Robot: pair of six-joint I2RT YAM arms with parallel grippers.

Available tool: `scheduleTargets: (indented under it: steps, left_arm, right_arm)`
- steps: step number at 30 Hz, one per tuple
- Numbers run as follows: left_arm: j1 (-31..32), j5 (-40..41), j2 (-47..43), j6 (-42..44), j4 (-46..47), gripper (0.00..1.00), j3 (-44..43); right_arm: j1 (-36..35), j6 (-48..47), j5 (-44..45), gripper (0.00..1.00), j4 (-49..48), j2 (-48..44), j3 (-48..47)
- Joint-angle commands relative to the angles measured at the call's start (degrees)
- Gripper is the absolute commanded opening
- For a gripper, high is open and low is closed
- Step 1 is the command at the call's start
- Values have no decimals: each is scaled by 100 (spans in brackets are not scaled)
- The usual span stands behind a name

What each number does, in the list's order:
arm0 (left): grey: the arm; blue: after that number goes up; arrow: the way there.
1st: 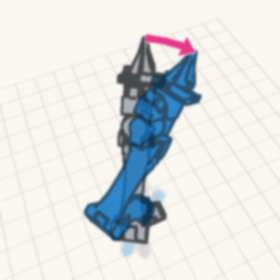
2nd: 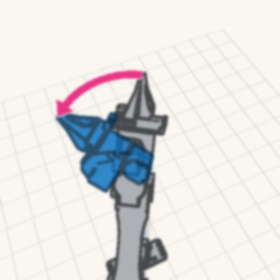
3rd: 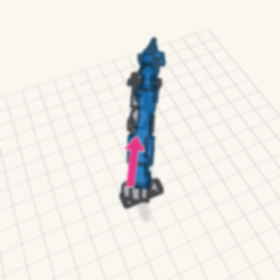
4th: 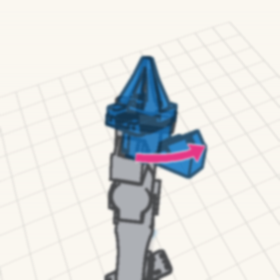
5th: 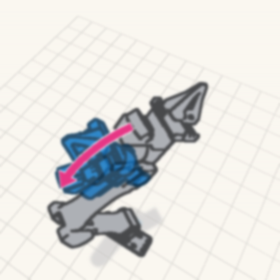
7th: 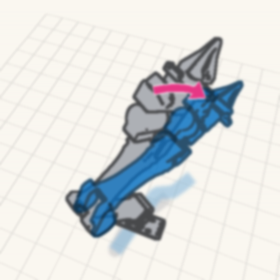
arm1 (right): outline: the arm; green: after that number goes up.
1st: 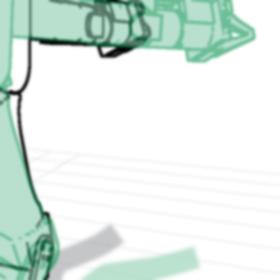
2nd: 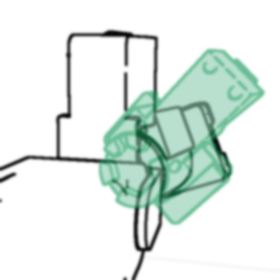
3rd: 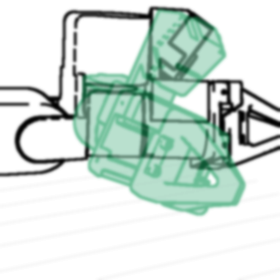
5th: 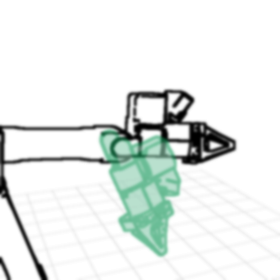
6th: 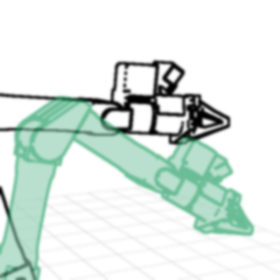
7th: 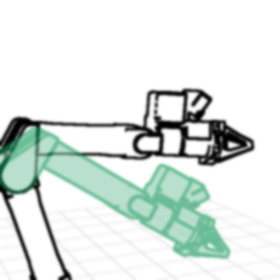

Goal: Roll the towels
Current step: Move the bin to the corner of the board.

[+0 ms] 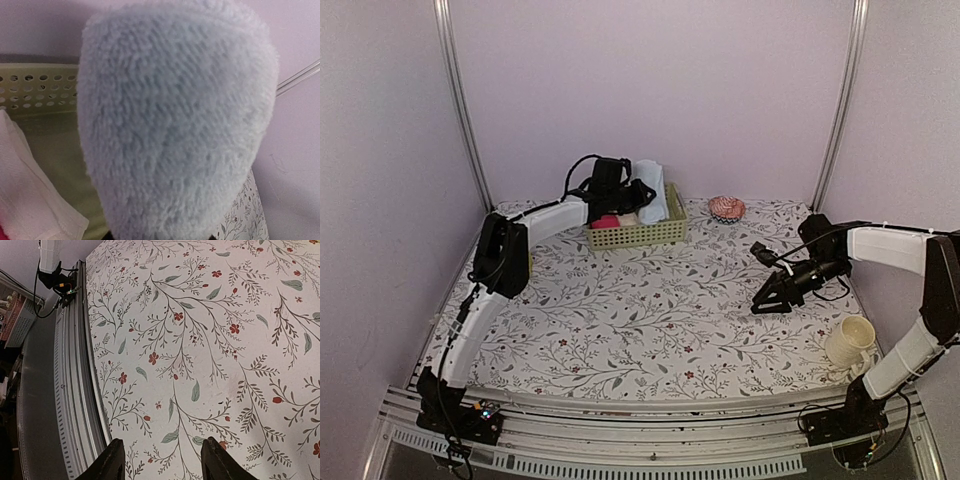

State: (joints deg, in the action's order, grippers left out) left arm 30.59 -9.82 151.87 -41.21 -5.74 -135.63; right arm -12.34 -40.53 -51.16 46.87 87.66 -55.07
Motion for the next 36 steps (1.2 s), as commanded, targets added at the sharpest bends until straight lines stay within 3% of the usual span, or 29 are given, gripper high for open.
scheduleTargets:
  steps: [1, 8, 15, 32, 36]
  left_arm:
    - [28, 63, 219, -874, 430, 0, -435]
    - [-64, -159, 664, -1722, 600, 0, -649]
    - [-201, -30, 878, -1754, 17, 0, -805]
    - [-615, 428, 170, -845, -1736, 0, -364]
    - [-628, 519, 230, -633, -1939, 0, -587]
  right_arm:
    - [24, -69, -57, 54, -56, 68, 43]
    - [21, -85, -52, 54, -40, 91, 31]
    - [21, -95, -70, 54, -38, 50, 44]
    - [21, -161, -94, 54, 20, 67, 43]
    - [21, -190, -104, 54, 28, 73, 31]
